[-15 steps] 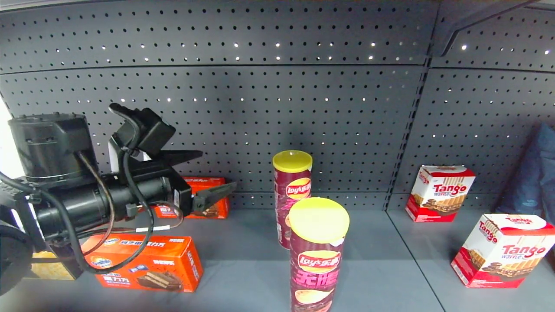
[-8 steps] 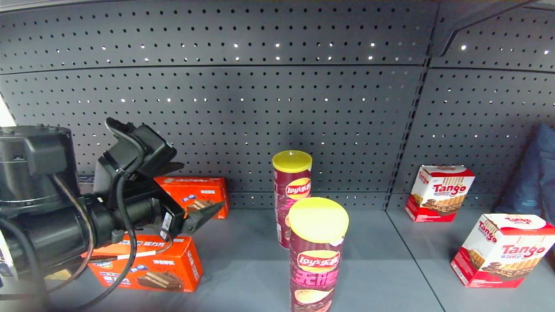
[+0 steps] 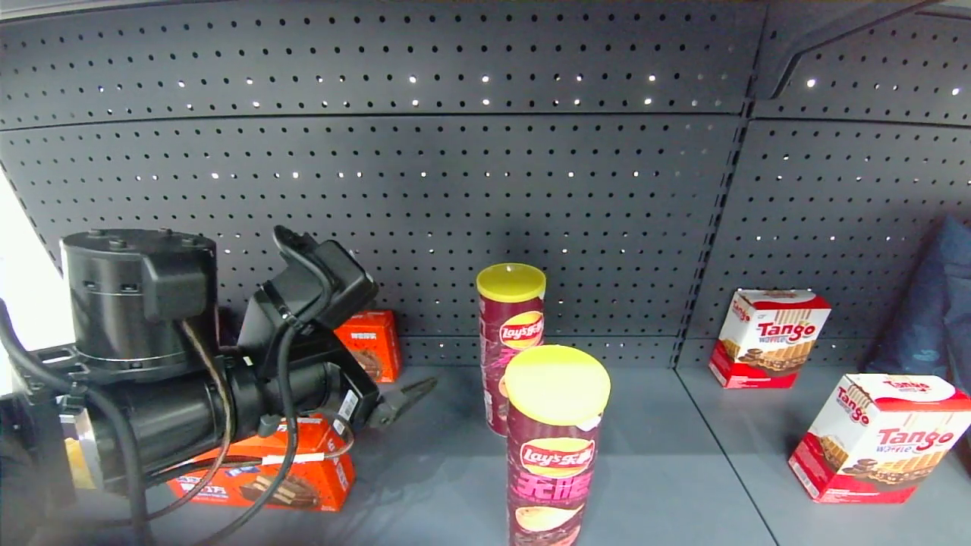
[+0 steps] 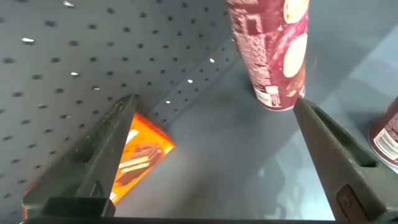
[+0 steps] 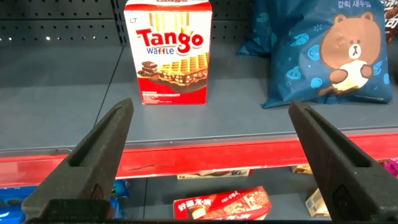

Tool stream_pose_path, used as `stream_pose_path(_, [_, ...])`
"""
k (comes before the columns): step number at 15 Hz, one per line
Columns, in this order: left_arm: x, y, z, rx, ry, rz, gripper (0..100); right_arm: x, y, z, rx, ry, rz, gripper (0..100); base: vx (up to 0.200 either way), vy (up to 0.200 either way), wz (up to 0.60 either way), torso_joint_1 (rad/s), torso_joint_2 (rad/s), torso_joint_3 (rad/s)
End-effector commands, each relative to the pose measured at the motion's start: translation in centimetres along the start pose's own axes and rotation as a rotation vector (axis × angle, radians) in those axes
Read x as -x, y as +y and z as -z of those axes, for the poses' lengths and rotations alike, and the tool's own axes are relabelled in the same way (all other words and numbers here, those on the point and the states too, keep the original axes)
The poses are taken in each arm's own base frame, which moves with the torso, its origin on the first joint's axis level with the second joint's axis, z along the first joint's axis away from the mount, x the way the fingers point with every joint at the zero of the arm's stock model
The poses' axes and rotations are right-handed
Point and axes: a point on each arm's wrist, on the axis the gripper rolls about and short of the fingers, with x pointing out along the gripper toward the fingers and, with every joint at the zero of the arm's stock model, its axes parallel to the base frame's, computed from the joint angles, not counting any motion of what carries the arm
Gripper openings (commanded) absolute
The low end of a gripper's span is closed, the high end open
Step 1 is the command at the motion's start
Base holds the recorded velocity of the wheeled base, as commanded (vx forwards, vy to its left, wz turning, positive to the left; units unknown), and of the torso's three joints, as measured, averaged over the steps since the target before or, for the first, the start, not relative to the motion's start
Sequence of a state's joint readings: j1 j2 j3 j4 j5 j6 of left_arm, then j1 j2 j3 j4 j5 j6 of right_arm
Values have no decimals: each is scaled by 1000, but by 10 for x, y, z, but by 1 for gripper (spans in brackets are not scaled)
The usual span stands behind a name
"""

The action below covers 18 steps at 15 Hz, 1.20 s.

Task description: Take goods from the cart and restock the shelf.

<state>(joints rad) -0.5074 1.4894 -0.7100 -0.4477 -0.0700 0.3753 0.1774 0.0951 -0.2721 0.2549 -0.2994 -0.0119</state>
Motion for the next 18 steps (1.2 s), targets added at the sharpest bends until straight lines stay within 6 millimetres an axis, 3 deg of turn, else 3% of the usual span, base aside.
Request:
stream_pose_path(1, [-17, -5, 6, -1, 38, 33, 100, 0, 0, 0, 1, 2, -1, 100, 0, 0, 0, 0, 0, 0])
stream_pose_path(6, [-45, -2, -1, -25, 40, 39, 100, 0, 0, 0, 1, 2, -1, 100, 0, 0, 0, 0, 0, 0])
stream_pose_path(18, [-86, -6, -6, -34, 40, 62, 100, -1, 0, 2, 1, 8, -1, 100, 0, 0, 0, 0, 0, 0])
